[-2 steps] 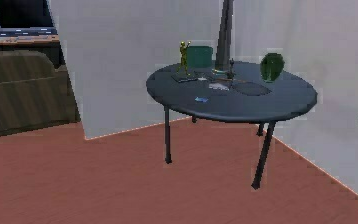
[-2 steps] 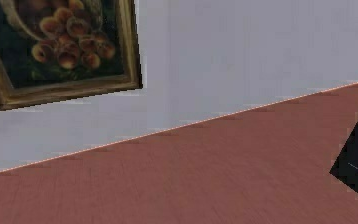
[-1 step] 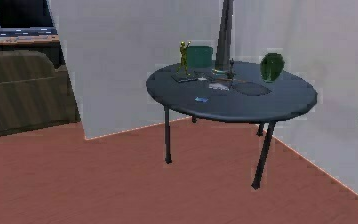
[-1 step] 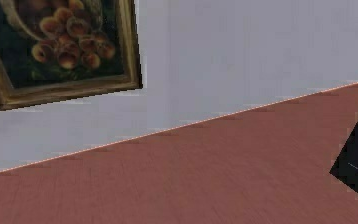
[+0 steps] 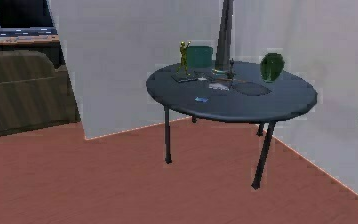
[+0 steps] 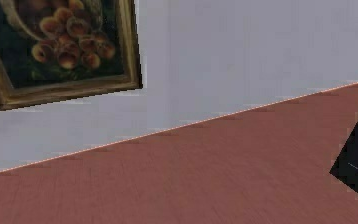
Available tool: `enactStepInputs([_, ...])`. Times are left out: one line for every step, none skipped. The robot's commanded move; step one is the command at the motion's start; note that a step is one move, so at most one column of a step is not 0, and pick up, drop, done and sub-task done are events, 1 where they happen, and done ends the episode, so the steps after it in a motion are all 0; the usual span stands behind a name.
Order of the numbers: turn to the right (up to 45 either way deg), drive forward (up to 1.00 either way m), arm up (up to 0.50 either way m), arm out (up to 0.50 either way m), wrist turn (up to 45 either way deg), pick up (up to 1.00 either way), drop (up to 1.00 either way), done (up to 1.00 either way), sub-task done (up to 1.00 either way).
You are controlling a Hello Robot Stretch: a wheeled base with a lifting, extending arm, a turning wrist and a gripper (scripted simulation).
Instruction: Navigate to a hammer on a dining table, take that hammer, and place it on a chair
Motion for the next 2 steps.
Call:
enactStepInputs([-45.0,0.00,0.00,0.00,0.0,0.00,0.00,0.00,0.00])
enactStepInputs([45.0,0.00,0.00,0.00,0.0,0.00,0.00,0.00,0.00])
